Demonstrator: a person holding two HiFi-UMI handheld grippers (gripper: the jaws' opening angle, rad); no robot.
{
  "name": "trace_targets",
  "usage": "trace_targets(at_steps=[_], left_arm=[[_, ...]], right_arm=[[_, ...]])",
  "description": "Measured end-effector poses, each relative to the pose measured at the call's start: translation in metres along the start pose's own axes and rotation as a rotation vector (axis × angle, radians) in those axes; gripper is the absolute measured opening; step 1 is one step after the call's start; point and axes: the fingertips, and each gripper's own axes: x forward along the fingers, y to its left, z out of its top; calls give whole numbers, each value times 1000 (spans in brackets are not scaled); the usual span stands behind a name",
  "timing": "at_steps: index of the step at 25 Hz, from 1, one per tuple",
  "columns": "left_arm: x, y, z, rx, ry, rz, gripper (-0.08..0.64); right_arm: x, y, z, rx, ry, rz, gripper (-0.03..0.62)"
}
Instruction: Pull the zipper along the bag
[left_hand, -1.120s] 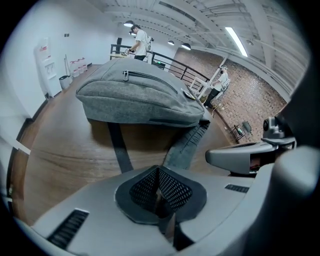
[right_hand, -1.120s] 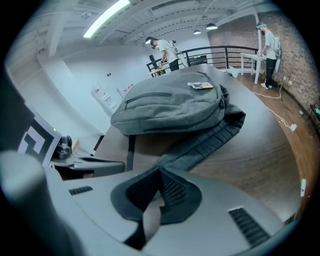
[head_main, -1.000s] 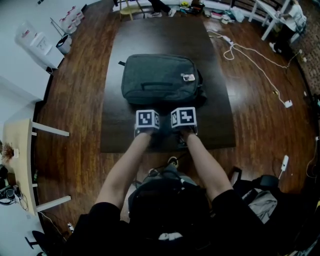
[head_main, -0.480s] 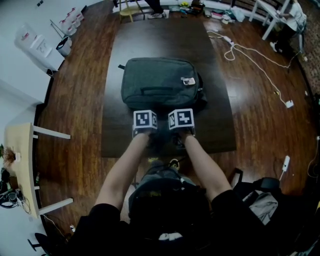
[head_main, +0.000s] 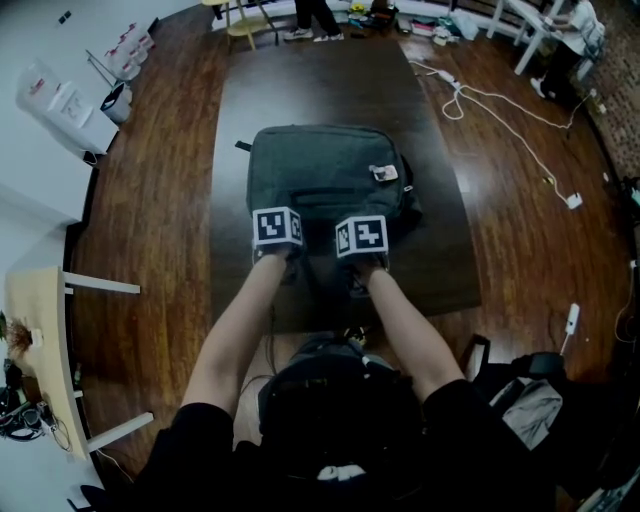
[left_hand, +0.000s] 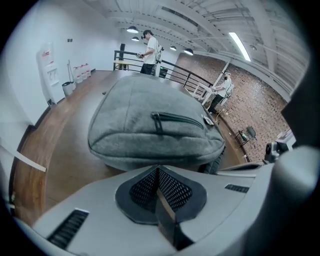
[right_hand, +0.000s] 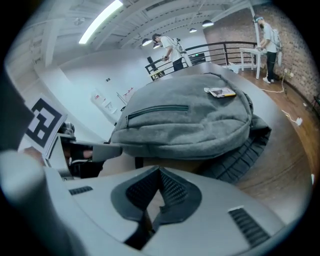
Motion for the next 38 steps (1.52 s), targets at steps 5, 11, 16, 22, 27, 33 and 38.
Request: trace_targets(at_steps=[5, 11, 16, 22, 27, 33, 38], left_arm=[[-6, 29, 52, 32, -35, 14, -2], [-4, 33, 80, 20, -37, -72, -2], [-11, 51, 103, 127, -5, -7, -2], [16, 67, 96, 128, 32, -3, 2], [27, 68, 102, 159, -7, -24, 6], [33, 61, 101, 102, 10, -125, 5], [32, 64, 97, 92, 34, -140, 6]], right_arm=[[8, 29, 28, -26, -30, 18, 15], [22, 63, 52, -154, -31, 21, 173], [32, 84, 83, -218, -122, -8, 175], [46, 93, 98, -279, -161, -69, 179], [64, 102, 97, -440, -169, -168, 178], [81, 91, 84, -722, -170, -420, 150], [79, 105, 83, -747, -182, -384, 86]])
